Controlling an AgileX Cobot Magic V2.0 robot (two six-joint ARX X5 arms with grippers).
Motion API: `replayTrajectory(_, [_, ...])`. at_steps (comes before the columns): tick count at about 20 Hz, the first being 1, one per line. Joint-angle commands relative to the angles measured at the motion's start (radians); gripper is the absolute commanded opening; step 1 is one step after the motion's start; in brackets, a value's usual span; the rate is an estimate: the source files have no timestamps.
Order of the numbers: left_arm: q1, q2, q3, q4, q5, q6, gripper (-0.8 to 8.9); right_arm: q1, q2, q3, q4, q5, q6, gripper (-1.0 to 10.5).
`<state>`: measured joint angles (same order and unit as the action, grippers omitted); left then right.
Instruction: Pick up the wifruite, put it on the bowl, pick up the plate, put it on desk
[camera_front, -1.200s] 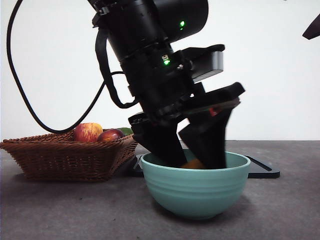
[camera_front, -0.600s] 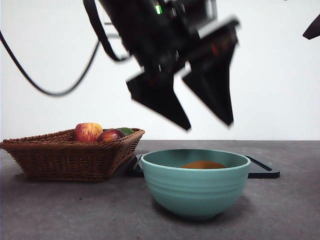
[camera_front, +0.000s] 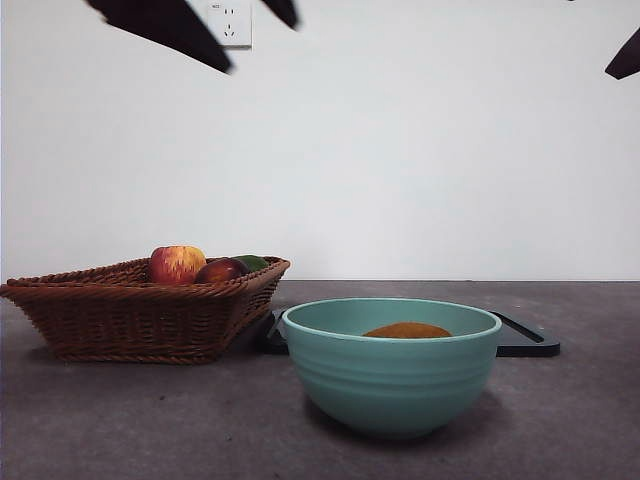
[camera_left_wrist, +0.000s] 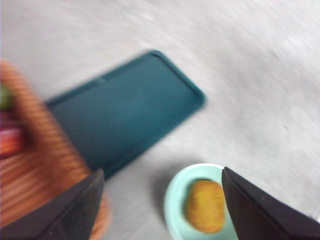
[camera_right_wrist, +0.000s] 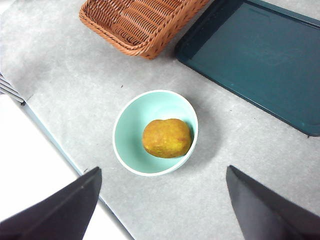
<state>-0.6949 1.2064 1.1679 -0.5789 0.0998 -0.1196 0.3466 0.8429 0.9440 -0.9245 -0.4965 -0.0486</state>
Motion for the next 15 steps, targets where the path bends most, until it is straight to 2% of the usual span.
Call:
replayTrajectory(1, [0.051, -0.053, 0.013, -0.032, -0.002, -0.005, 3.75, 0.005, 0.005, 0.020, 0.007, 0.001, 0.004, 4.0])
replayTrajectory(4, [0.118, -0.137, -0.009, -0.073, 0.033, -0.005, 3.75, 0.005, 0.005, 0.020, 0.008, 0.001, 0.004, 4.0])
replayTrajectory(9, [0.141, -0.267, -0.137, -0.116, 0.098, -0.002, 3.75, 0.005, 0.005, 0.020, 0.008, 0.001, 0.004, 4.0])
replayTrajectory(15, [0.139, -0.366, -0.285, -0.159, 0.324, 0.028, 3.75, 0.005, 0.005, 0.020, 0.008, 0.001, 0.004, 4.0])
